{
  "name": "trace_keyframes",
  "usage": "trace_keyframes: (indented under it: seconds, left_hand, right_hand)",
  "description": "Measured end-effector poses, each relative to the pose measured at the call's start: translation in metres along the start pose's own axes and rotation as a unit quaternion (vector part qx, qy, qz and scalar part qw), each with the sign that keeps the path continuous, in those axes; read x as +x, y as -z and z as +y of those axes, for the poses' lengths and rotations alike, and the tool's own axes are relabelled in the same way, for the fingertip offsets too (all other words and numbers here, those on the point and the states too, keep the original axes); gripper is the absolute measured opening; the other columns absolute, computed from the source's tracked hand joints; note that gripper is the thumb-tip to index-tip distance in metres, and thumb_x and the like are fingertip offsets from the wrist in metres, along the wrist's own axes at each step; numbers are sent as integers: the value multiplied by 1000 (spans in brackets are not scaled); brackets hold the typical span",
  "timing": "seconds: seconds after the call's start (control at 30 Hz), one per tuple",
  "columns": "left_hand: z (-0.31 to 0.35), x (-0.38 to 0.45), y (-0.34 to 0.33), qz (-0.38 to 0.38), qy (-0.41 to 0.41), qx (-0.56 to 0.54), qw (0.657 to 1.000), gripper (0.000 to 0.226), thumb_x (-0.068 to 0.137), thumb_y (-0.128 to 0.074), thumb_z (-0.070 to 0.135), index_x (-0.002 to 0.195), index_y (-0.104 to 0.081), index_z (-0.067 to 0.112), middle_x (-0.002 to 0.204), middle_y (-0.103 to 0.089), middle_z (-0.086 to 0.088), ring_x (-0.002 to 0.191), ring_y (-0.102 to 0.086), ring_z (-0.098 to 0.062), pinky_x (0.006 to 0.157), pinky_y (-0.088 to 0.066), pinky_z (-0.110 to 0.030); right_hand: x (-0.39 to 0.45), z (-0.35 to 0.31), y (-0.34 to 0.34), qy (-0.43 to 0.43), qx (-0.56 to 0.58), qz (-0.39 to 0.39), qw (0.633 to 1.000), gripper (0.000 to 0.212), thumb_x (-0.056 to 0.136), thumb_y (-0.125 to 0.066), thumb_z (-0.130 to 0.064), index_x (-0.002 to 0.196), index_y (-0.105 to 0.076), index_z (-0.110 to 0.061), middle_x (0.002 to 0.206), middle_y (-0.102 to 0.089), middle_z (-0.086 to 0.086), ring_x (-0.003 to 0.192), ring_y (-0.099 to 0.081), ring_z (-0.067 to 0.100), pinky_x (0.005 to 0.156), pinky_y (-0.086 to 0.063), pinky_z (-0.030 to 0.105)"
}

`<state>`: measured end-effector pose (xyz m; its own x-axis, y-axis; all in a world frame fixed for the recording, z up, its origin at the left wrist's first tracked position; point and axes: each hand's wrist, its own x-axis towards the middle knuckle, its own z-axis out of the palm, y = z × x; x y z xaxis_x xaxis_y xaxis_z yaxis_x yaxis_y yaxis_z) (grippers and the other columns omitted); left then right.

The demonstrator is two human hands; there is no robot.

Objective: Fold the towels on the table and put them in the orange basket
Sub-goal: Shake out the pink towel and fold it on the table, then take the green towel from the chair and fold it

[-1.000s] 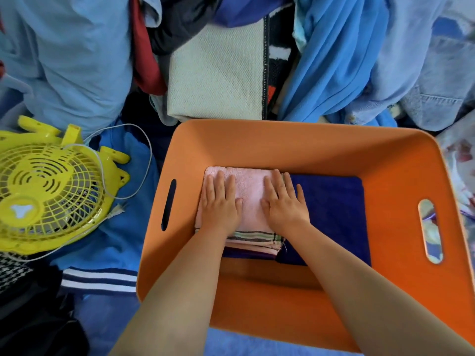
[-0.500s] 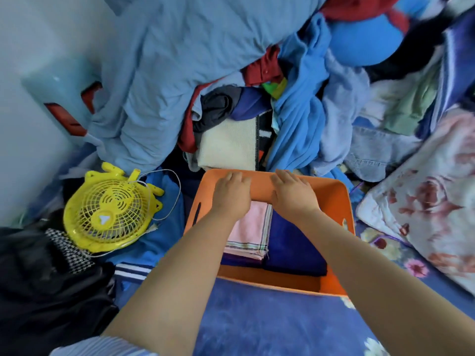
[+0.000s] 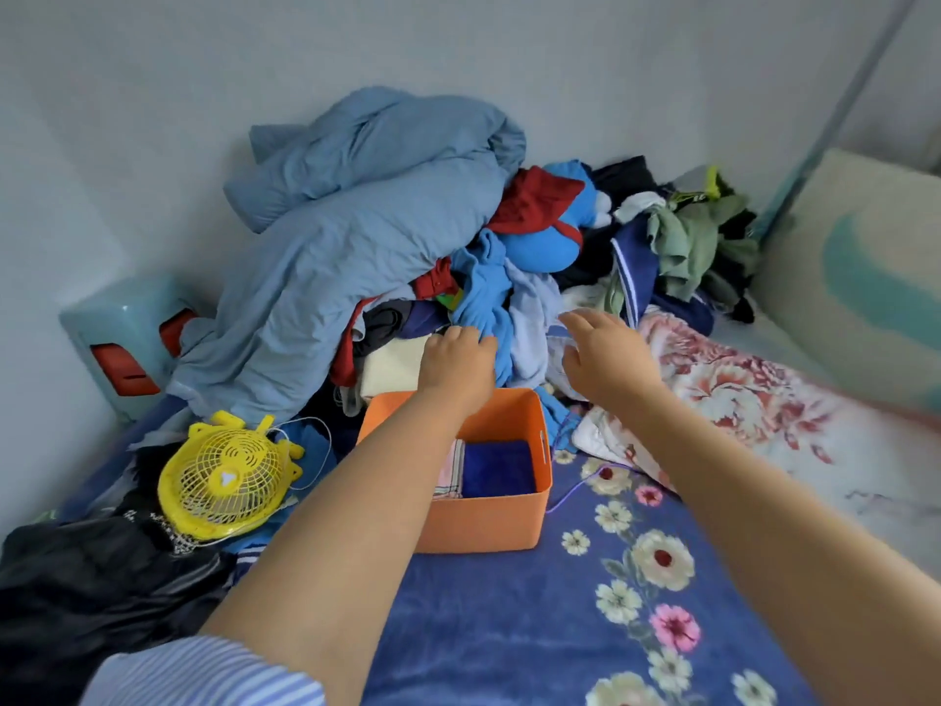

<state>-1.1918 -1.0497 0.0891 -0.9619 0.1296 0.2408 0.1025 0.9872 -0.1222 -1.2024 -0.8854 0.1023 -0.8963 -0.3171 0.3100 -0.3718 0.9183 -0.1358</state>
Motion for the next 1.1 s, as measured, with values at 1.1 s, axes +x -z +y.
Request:
trace_keyframes:
  seconds: [1.1]
  left_hand:
    - [643,-685,296,59,-732,-162,659,35,86,-44,15,120,-52,11,125,-50,-11,120,-43,-29,93,-39,-37]
  right_hand:
    - [-989,1,359,-702,-224,124,664,33,91,-39,-11,119,-55,-4,123,-56,15,119,-44,31,94,-41,40]
